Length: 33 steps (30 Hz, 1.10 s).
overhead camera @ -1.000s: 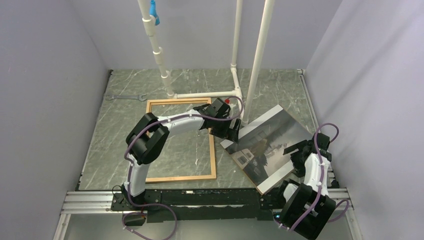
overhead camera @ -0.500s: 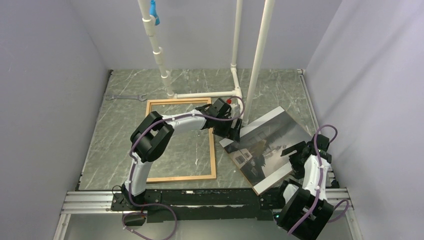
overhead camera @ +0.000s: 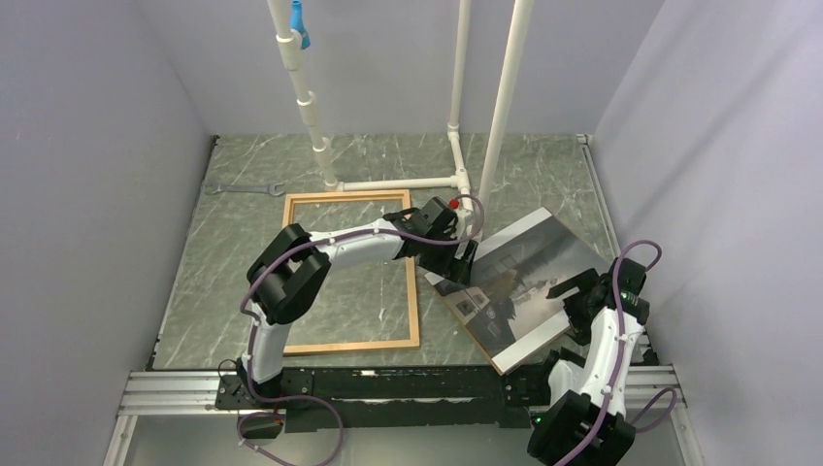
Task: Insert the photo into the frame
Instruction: Pick up the photo frame item at the center of the board.
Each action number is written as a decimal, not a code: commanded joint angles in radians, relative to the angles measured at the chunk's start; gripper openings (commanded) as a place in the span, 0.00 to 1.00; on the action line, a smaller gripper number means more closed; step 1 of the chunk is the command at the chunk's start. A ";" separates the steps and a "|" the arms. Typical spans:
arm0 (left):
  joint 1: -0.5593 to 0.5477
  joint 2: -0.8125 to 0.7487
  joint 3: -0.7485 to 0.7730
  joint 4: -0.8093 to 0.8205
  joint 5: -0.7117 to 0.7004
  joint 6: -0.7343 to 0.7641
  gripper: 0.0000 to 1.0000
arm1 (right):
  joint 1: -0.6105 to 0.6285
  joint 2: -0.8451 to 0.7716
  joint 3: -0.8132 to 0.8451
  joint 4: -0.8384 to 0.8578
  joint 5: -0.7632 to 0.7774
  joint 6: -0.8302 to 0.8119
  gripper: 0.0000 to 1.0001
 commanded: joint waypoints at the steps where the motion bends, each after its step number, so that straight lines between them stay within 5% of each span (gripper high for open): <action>1: -0.004 -0.035 -0.005 -0.020 -0.019 0.014 0.91 | 0.010 -0.016 0.051 0.016 -0.082 0.002 0.87; 11: -0.041 -0.056 -0.034 0.001 0.005 0.055 0.92 | 0.011 -0.017 0.063 0.043 -0.193 -0.042 0.87; 19: -0.194 -0.215 -0.129 0.113 -0.044 0.181 0.98 | 0.010 -0.033 0.090 0.057 -0.237 -0.033 0.87; 33: -0.521 -0.374 -0.335 0.408 -0.391 0.318 0.99 | 0.009 -0.009 0.125 0.049 -0.315 -0.030 0.87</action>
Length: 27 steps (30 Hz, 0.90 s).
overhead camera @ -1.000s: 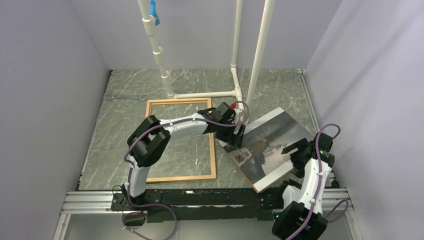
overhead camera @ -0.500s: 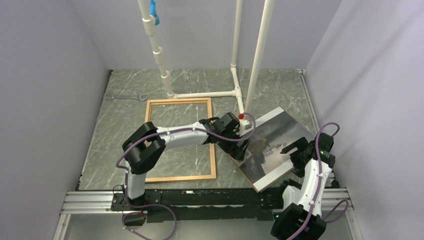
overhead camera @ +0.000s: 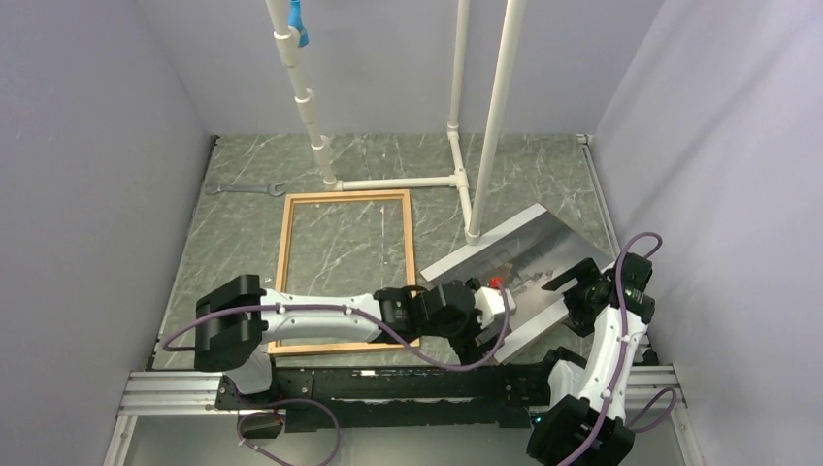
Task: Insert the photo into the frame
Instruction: Pick up the photo frame item at the center of the board.
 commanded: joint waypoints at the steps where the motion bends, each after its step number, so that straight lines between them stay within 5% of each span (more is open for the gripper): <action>1: -0.089 0.007 -0.007 0.125 -0.187 0.060 0.99 | 0.010 0.008 0.055 0.081 -0.202 0.041 0.87; 13: -0.197 0.157 0.093 0.140 -0.362 0.124 0.98 | 0.011 0.022 0.069 0.071 -0.230 0.040 0.87; 27: -0.200 0.224 0.177 0.073 -0.518 0.109 0.94 | 0.011 0.011 0.048 0.079 -0.223 0.035 0.88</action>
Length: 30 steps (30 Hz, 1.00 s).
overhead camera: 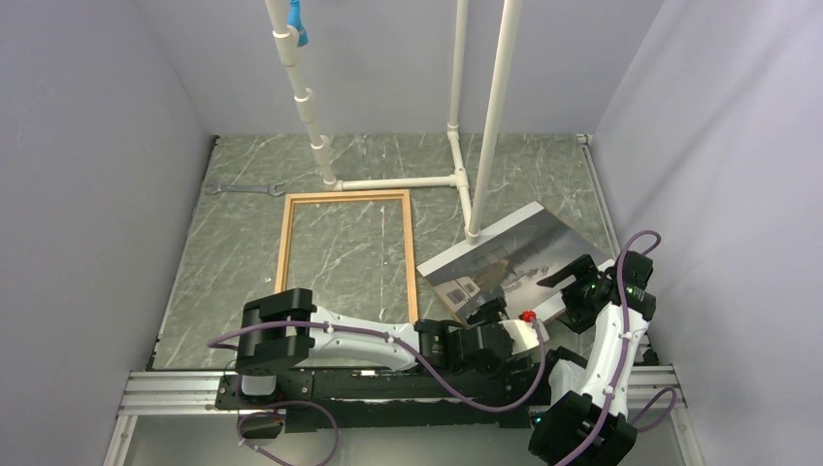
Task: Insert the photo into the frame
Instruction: Pick up the photo frame item at the center of the board.
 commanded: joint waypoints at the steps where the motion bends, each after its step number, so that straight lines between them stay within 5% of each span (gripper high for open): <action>1: -0.006 0.006 0.039 -0.011 -0.063 0.004 0.94 | 0.011 -0.014 0.030 0.077 -0.109 0.026 0.88; 12: 0.016 -0.016 0.012 -0.005 -0.062 -0.013 0.78 | 0.011 -0.017 0.018 0.077 -0.106 0.021 0.88; 22: 0.025 -0.060 -0.021 0.014 -0.064 -0.015 0.78 | 0.011 -0.018 0.011 0.081 -0.105 0.017 0.88; 30: 0.068 -0.081 -0.045 0.025 -0.010 -0.044 0.60 | 0.011 -0.022 -0.006 0.083 -0.094 0.005 0.89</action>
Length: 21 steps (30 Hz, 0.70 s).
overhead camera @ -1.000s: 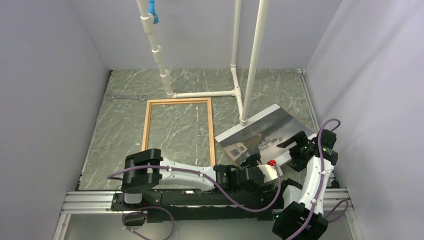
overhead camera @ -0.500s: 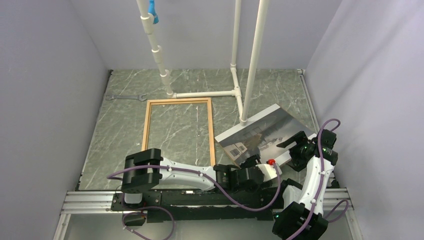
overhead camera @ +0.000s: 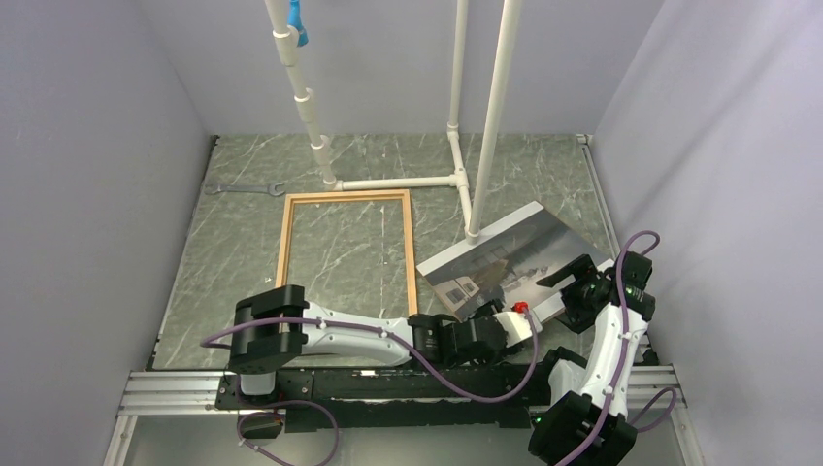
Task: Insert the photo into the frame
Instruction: Pick up the photo frame item at the center of the board.
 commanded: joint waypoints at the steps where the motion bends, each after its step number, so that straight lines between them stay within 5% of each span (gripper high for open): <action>1: 0.041 -0.051 -0.013 0.034 -0.001 -0.012 0.56 | 0.011 -0.020 -0.003 0.081 -0.085 0.005 0.89; 8: 0.057 -0.036 0.011 0.004 -0.014 0.007 0.26 | 0.011 -0.021 -0.006 0.082 -0.082 -0.002 0.89; 15: 0.086 -0.087 -0.027 0.037 0.061 0.027 0.23 | 0.011 -0.031 0.015 0.070 -0.112 -0.015 0.92; 21: 0.087 -0.094 -0.011 0.025 0.095 0.040 0.08 | 0.010 -0.049 0.043 0.065 -0.190 -0.010 0.97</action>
